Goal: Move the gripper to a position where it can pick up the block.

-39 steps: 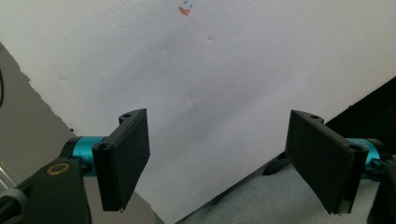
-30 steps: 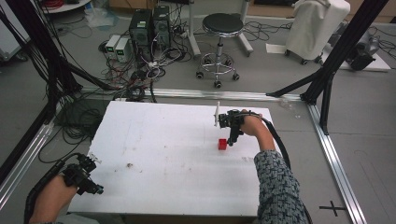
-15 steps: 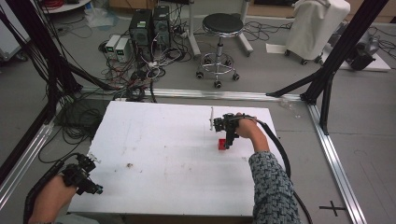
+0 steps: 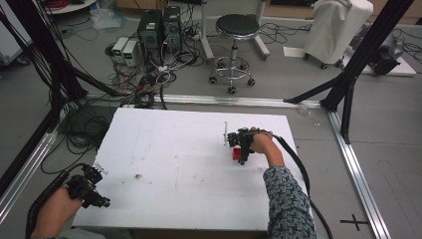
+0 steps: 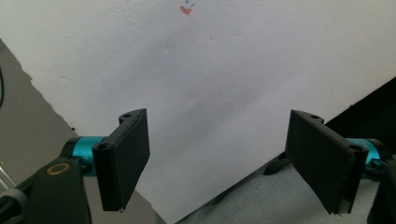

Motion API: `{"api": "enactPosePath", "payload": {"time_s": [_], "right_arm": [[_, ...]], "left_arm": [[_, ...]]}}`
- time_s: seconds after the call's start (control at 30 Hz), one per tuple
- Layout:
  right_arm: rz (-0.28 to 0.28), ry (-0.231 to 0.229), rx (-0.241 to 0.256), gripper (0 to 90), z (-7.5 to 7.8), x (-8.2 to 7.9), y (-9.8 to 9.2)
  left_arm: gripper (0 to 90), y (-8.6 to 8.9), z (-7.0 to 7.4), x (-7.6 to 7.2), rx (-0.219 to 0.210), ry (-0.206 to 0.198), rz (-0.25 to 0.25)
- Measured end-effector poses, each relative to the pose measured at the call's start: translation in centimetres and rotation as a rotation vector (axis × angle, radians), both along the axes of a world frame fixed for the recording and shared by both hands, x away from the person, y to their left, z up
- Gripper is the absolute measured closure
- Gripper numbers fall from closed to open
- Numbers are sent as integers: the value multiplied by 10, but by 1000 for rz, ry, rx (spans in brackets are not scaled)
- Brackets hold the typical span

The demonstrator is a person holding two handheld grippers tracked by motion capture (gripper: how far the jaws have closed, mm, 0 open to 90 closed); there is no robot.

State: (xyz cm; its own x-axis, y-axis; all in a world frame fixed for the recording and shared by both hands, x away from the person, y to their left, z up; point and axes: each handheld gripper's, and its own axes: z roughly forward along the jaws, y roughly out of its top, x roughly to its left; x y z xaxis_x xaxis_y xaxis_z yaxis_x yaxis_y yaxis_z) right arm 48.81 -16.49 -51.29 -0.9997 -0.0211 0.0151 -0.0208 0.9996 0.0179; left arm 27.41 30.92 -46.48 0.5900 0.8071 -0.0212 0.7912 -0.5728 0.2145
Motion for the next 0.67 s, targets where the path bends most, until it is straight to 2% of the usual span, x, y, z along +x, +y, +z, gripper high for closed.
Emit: {"api": "enactPosePath", "payload": {"time_s": [0.03, 0.17, 0.2, 0.23, 0.37, 0.4, 0.47, 0.5, 0.67], "right_arm": [[1, -1, 23, 116, -1, 1, 2], [-12, 5, 10, 116, -3, 0, 3], [5, -1, 16, 116, -4, 1, 4], [-12, -1, 9, 116, -4, 0, 3], [-8, 6, 20, 116, -6, 0, 5], [11, 6, 28, 116, -7, 2, 5], [16, 3, 29, 116, -8, 2, 5], [-14, 8, 9, 116, -6, 0, 5], [-18, 4, 15, 116, -5, 0, 3]], "left_arm": [[222, 0, 0, 0, 0, -1, 0], [222, 1, 0, 0, 1, -1, 4], [222, 1, 0, 0, -1, -2, 5], [222, 1, 0, 0, 0, -2, 4], [222, 1, 0, 0, 3, 1, 2], [222, 1, 0, 0, 3, 1, 2], [222, 1, 0, 0, 1, 0, 2], [222, 1, 1, 0, 2, 1, 2], [222, 0, 0, 0, 0, -1, 1]]}}
